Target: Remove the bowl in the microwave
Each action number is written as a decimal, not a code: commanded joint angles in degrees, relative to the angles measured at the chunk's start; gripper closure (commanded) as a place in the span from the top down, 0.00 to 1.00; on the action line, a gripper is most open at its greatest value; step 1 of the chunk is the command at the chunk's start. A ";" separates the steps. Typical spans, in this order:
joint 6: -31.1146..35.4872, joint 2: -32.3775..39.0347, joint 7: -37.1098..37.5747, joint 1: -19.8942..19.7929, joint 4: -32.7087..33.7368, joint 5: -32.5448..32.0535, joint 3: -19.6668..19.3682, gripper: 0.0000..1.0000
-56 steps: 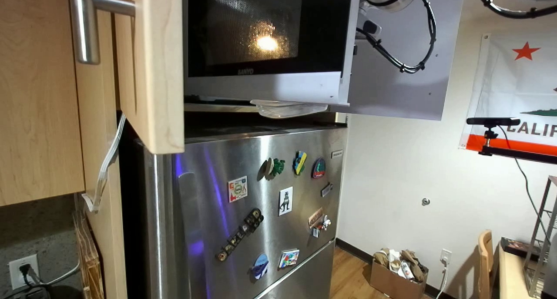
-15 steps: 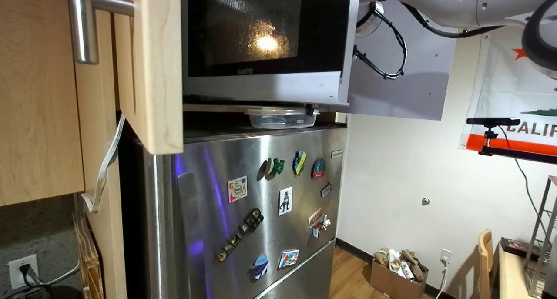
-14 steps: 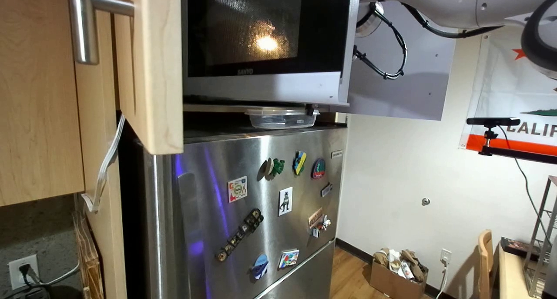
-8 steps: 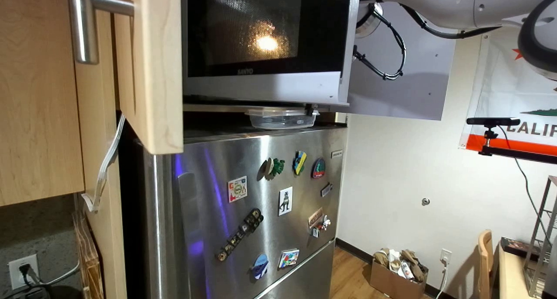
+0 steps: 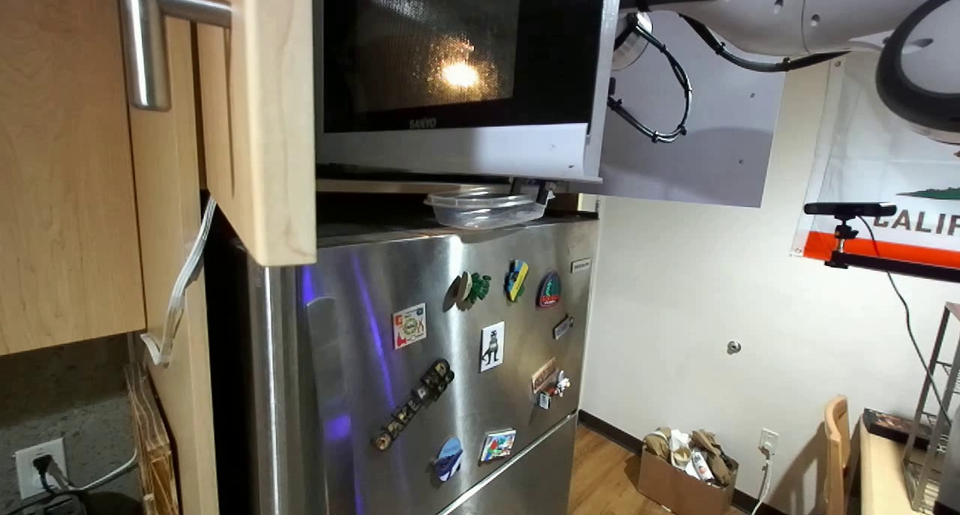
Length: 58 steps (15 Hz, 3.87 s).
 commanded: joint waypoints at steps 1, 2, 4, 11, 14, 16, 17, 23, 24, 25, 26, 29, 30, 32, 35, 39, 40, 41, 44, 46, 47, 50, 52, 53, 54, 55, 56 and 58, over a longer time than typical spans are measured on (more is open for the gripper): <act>0.55 1.62 0.40 -0.05 2.54 0.17 -0.01 0.56; 0.49 1.78 0.44 -0.05 2.74 0.23 -0.02 0.55; 0.46 1.92 0.59 -0.05 2.94 0.29 -0.02 0.57; 0.12 1.82 1.20 -0.04 3.50 0.65 -0.01 0.88; 0.01 2.13 1.76 0.00 4.07 0.80 0.01 1.00; 0.26 2.09 2.02 0.09 3.98 0.83 0.05 1.00; 0.25 2.16 2.17 0.12 4.08 0.84 0.06 1.00; 0.18 2.70 2.86 0.16 4.89 0.95 0.06 1.00; 0.19 2.75 3.03 0.16 5.04 1.08 0.06 1.00; 0.19 2.38 3.11 0.14 4.96 1.42 0.06 1.00; 0.27 1.79 3.17 0.12 4.69 1.74 0.06 1.00; 0.58 -0.62 2.33 -0.03 3.72 3.46 -0.02 1.00; 0.74 -1.56 2.18 -0.06 3.32 3.82 -0.06 1.00; 1.14 -3.33 2.26 -0.04 2.49 4.09 -0.08 1.00; 1.80 -6.15 2.60 0.23 0.82 2.43 0.19 1.00; 2.68 -9.96 3.45 0.67 -2.65 -2.44 1.12 1.00; 3.09 -11.32 3.24 0.72 -3.98 -4.03 1.52 1.00; 3.45 -12.50 3.13 0.73 -5.16 -5.55 1.93 1.00; 4.69 -16.21 2.92 0.70 -9.07 -9.47 3.31 1.00; 4.60 -17.88 3.00 0.40 -10.91 -11.47 4.52 1.00; 4.40 -18.65 3.12 0.38 -11.97 -12.56 5.14 1.00; 3.64 -20.97 2.85 0.47 -15.27 -15.97 7.13 1.00; 3.69 -22.50 2.70 0.54 -17.77 -17.82 8.35 1.00; 3.60 -23.26 2.47 0.61 -19.02 -18.50 8.88 1.00; 3.43 -24.06 2.11 0.68 -20.22 -19.12 9.33 1.00; 3.05 -24.86 1.76 0.76 -21.35 -19.57 9.73 1.00; 3.01 -25.58 1.50 0.85 -22.44 -19.83 10.07 1.00; 3.21 -27.22 1.22 1.05 -24.76 -20.55 10.74 1.00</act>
